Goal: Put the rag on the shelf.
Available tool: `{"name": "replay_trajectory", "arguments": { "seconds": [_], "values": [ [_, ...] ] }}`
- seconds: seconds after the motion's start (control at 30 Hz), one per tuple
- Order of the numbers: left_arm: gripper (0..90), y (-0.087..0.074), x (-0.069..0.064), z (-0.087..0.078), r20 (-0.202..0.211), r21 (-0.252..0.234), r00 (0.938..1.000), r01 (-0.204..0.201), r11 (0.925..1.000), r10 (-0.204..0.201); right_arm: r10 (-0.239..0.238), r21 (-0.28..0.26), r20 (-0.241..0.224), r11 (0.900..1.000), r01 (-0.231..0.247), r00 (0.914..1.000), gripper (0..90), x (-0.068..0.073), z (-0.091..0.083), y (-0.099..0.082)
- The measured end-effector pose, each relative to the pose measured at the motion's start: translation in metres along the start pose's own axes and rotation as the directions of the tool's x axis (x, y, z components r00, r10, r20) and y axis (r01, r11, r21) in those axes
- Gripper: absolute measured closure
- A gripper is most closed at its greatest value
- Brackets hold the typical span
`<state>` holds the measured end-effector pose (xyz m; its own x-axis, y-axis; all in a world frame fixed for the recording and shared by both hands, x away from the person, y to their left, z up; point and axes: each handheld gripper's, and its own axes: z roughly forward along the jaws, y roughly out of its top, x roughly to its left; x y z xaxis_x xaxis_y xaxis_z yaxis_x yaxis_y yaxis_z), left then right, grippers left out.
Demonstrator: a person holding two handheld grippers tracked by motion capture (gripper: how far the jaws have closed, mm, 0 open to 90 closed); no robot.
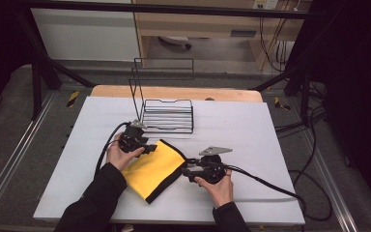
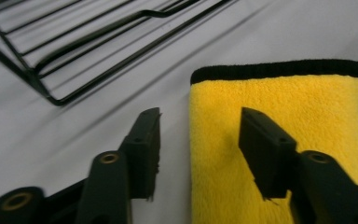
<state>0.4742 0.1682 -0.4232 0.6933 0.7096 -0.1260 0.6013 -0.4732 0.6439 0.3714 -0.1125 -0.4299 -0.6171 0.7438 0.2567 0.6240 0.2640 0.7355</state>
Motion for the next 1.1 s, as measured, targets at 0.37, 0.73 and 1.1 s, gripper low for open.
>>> {"name": "replay_trajectory", "arguments": {
  "seconds": [0.37,0.73,1.1],
  "values": [
    [82.8,-0.003,0.003,0.008,0.073,0.022,0.9973,0.011,0.9997,-0.012,0.12,0.002,-0.007,0.9927,-0.12,0.9927,50.4,-0.001,0.032,-0.008],
    [83.7,-0.021,0.005,-0.021,-0.023,-0.049,0.9978,0.06,0.997,-0.062,0.117,0.009,-0.029,0.9931,-0.117,0.9927,84.7,-0.011,0.04,0.018],
    [82.5,-0.053,0.012,-0.042,-0.074,-0.117,0.9815,0.168,0.9789,-0.177,0.043,-0.05,-0.023,0.9977,-0.044,0.9988,65.9,-0.014,0.068,0.051]
  ]
}}
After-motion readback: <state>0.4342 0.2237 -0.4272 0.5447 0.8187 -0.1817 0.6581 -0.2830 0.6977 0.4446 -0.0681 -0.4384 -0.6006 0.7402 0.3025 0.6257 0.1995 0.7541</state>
